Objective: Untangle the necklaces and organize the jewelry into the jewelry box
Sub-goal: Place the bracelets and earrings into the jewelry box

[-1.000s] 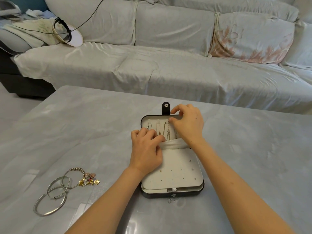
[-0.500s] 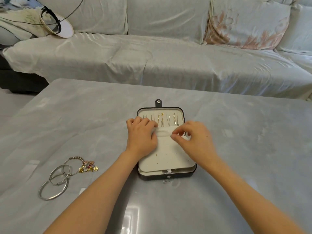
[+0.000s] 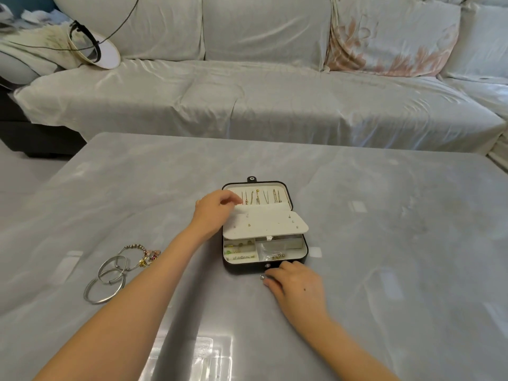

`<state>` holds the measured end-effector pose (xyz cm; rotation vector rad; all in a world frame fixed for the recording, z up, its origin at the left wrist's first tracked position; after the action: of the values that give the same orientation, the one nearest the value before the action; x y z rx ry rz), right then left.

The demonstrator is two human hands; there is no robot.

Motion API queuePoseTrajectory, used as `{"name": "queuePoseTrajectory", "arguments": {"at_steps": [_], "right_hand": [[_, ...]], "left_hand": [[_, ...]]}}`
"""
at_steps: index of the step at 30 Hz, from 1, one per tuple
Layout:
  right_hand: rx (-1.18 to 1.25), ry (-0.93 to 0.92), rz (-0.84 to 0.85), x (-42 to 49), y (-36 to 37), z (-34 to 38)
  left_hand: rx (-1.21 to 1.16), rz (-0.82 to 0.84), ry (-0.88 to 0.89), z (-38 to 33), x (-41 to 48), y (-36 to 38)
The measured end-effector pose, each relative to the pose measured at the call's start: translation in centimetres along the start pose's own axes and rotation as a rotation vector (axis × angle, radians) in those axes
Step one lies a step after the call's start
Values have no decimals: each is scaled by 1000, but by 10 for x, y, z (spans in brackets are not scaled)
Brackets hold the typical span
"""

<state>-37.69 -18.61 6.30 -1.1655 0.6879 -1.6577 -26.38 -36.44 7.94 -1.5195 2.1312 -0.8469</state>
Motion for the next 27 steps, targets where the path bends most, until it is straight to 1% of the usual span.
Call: {"name": "queuePoseTrajectory", "arguments": {"at_steps": [2,5,7,10,12,14,16,18,20,23,25,27], "right_hand": [[-70,-45,-8,2,1,7],[-135,-100,-24,3,0,12],[-113,-95,-21,1,-2,12],[45,-17,-52,-6,-18,8],[153,49,-83,-8,-32,4],[240,126,-104,-7,-45,-3],[323,211,-106,-3,-53,-13],[342,280,-100,0,-57,-26],[246,264,-54,4,-58,-33],[120,221,157,3,-39,-36],[90,171,251,-2,-29,-34],[122,132,278,-8,-28,-28]], "left_hand": [[-63,45,-23,7,-9,-3],[-1,96,7,11,-24,-4],[32,122,49,10,-33,-5],[107,156,135,1,-44,-6],[221,138,210,-6,-49,-7],[275,100,271,-14,-51,-7],[200,79,294,-21,-51,-6],[58,85,234,-24,-49,-7],[-22,79,161,-23,-45,-9],[-38,82,121,-27,-40,-13],[-29,95,106,-31,-37,-19],[-15,112,90,-32,-38,-24]]}}
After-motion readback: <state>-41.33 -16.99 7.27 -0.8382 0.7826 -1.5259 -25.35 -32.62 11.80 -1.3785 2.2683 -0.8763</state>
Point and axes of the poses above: each hand's wrist, its own x-axis towards the middle knuckle, its own y-axis out of the palm, z = x × y, the point moved 9 cm from there along x, towards the middle knuckle, and after that the axes turned 7 degrees about x, right-handed, at the moved point
